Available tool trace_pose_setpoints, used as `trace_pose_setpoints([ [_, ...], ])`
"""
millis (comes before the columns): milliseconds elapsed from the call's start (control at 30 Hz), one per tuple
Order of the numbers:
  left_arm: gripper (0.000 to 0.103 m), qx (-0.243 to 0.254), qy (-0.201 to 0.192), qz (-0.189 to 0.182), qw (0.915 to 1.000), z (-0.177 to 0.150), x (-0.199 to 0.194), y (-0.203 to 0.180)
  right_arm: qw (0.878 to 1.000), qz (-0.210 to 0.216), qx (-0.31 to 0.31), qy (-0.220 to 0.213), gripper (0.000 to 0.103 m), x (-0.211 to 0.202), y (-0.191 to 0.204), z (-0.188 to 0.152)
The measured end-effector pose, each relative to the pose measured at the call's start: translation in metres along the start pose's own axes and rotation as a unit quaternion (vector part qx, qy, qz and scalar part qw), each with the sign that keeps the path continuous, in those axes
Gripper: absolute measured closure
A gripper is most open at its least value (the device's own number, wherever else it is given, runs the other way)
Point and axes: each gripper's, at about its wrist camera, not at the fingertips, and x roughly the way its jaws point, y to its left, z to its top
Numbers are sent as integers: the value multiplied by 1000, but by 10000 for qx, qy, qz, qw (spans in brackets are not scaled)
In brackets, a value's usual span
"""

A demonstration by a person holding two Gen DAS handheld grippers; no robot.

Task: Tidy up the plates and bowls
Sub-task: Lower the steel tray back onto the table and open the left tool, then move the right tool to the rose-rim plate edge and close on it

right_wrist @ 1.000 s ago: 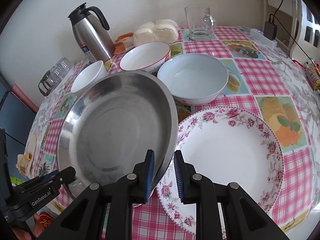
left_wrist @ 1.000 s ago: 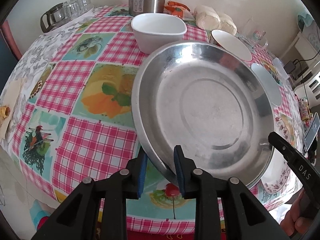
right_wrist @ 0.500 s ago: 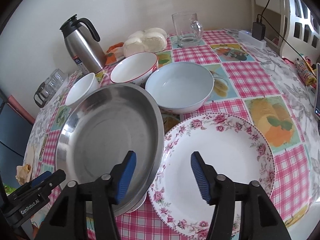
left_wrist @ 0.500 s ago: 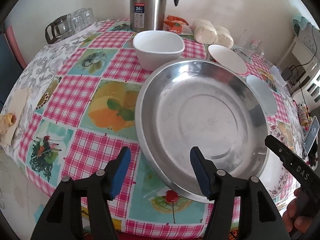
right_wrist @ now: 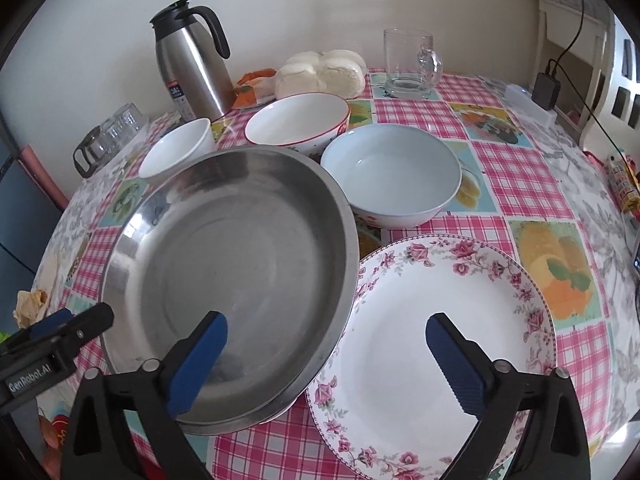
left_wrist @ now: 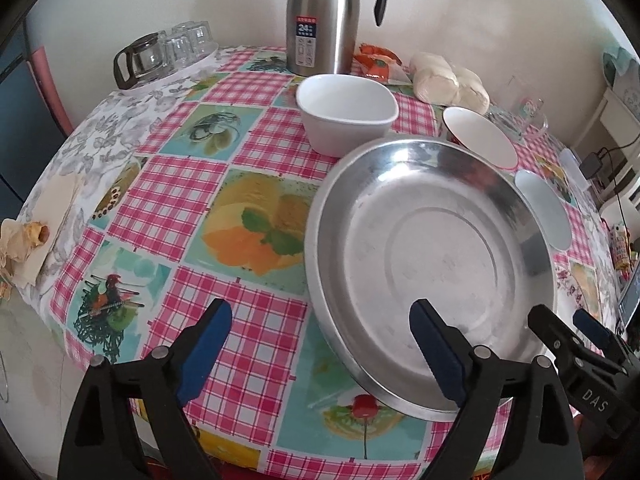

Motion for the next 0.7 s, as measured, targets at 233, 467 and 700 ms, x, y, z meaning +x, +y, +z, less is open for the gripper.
trace_pose_setpoints([
  [233,3,-122,-190,99,9997,2,-3,5,9999,14,-47,-103,0,-1,-1,1],
  [467,3,-31,-581,86,9983,3,-14,1,9997,-4,66,-252,0,-5,-9,2],
  [700,3,137,-1016,-250,9944,1,-27,-16,9986,-40,319,-413,0,-13,-28,4],
])
